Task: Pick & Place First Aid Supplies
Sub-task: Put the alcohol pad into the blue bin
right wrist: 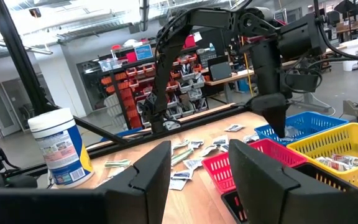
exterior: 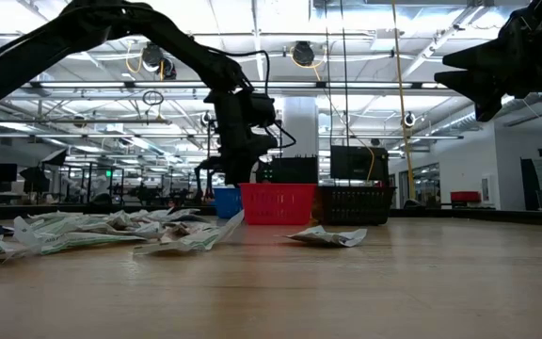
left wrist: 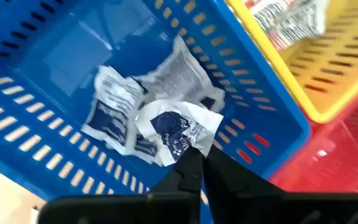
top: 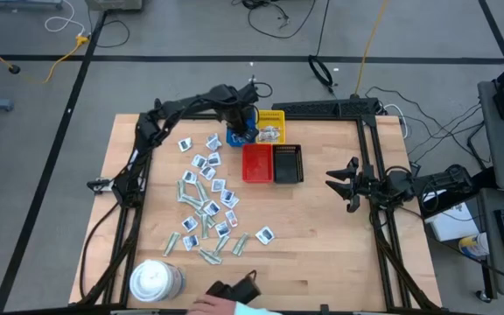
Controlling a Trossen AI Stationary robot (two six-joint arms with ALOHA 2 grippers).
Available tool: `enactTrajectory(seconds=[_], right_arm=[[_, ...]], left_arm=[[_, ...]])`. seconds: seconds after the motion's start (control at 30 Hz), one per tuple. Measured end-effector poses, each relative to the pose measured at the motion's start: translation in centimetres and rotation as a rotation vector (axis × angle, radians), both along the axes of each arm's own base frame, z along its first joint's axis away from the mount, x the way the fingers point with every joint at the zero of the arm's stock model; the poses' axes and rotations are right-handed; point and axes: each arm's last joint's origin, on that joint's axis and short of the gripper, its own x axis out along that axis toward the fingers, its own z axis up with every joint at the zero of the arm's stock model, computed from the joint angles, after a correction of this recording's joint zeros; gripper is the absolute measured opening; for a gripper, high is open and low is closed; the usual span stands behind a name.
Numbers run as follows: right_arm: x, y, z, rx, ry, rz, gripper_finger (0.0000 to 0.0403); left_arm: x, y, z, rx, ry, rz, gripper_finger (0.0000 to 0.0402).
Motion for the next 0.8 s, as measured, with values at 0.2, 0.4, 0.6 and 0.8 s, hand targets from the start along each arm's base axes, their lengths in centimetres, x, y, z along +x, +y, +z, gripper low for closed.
enactTrajectory(seconds=[0.2,0.4,0.6,0.8], right_arm=[[0.0,0.0,0.0,0.000,-0.001,0.000,0.0155],[0.0,0.0,0.0,0.000,0.000,0.000,0.0155],[0.0,0.0,0.0,0.000,0.000,0.000,0.0155],[0.0,0.0,0.0,0.000,0.000,0.001,0.0155]], left_arm=[[0.1,-0.1,0.1,-0.013,-0.019,-0.030,0.0098],[0.0,-0.2,1.1,0.000,-0.044,-0.013,0.0189],[-0.6,-0.3,3.9,0.033,-0.095,0.022,0.0239],[-1.4,-1.8,4.9,0.015,-0.013,-0.015,0.0247]])
